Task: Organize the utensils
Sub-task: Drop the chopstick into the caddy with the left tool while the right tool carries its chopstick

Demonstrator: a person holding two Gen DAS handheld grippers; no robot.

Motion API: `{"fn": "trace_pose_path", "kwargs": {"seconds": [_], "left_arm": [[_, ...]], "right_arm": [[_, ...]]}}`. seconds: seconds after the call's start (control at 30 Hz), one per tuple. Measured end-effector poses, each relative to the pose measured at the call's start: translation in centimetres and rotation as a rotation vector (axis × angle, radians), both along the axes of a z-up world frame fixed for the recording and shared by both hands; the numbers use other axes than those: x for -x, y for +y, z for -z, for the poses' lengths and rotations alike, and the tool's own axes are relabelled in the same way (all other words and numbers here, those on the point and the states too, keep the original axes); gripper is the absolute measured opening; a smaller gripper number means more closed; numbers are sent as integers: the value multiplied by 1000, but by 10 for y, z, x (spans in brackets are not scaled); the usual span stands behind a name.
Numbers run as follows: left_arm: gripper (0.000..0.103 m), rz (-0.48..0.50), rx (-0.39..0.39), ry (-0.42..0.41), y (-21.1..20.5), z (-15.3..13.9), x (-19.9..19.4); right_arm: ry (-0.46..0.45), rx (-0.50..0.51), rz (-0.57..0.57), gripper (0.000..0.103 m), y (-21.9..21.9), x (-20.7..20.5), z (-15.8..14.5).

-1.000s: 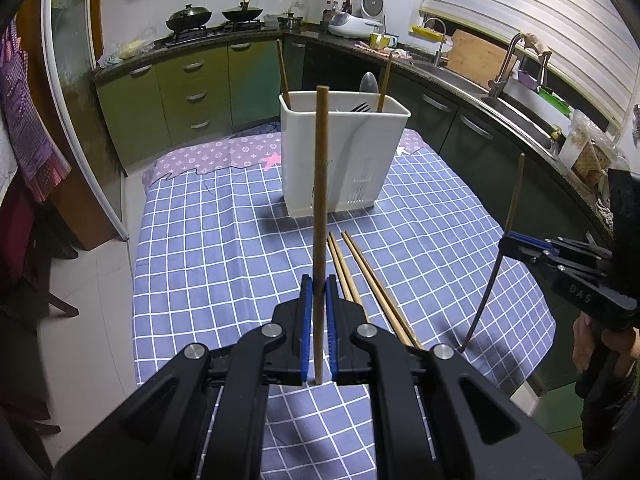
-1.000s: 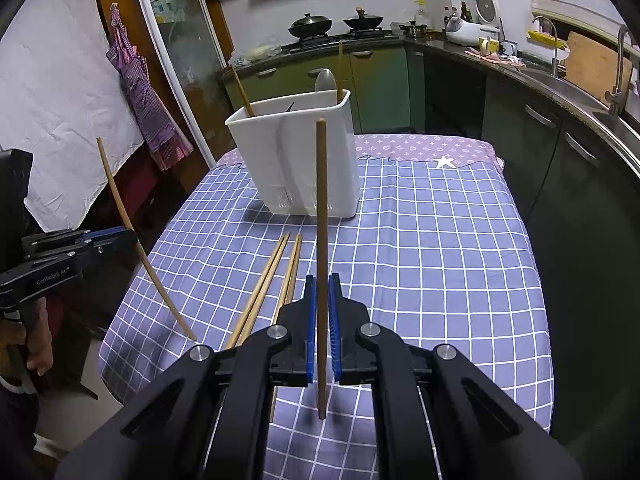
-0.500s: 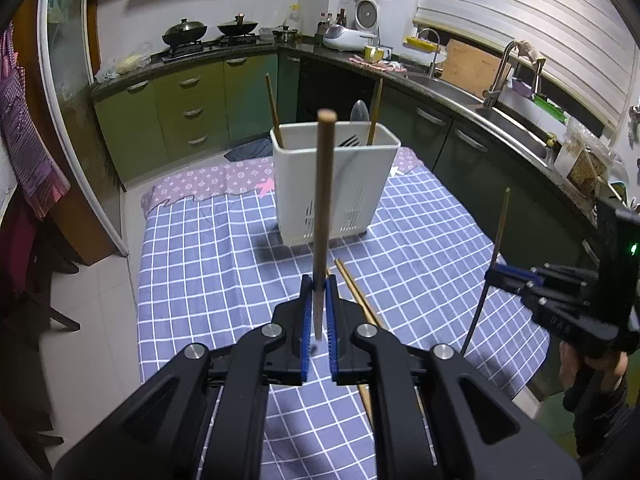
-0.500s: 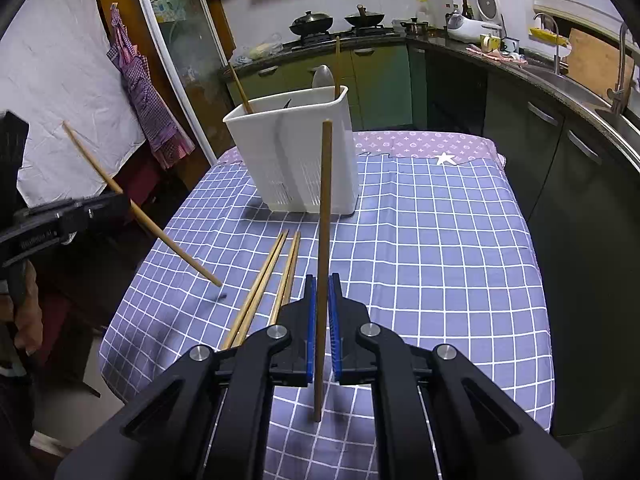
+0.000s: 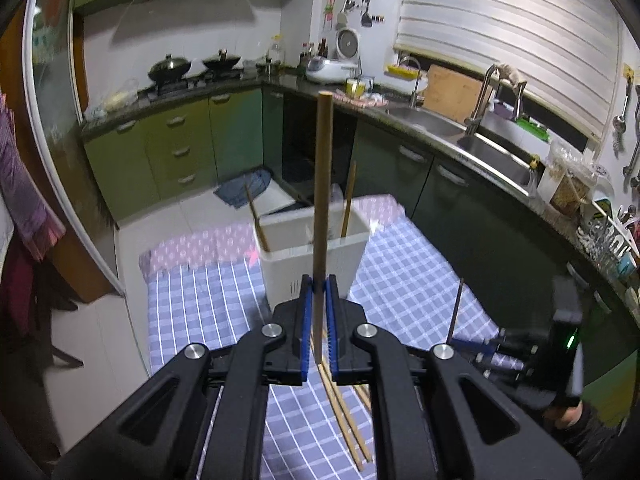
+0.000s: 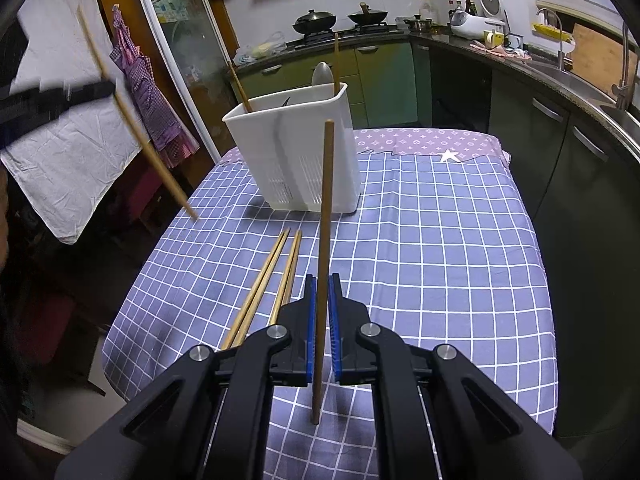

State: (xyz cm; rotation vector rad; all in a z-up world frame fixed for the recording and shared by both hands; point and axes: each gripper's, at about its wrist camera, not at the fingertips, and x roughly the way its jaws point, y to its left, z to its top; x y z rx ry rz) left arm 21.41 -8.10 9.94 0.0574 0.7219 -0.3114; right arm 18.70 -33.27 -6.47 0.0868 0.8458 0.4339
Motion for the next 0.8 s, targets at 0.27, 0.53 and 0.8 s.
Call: {"fn": "trace_pose_path", "kwargs": {"seconds": [0.27, 0.53, 0.8], "left_arm": [[7, -18, -40, -130, -17, -61, -33], [7, -57, -55, -135, -29, -49, -91], [7, -91, -79, -105, -28, -6, -125]], "right_arm": [[6, -19, 5, 7, -7, -4, 2], [5, -33, -3, 7, -10, -4, 3], [-2, -30, -6, 7, -10, -4, -1]]}}
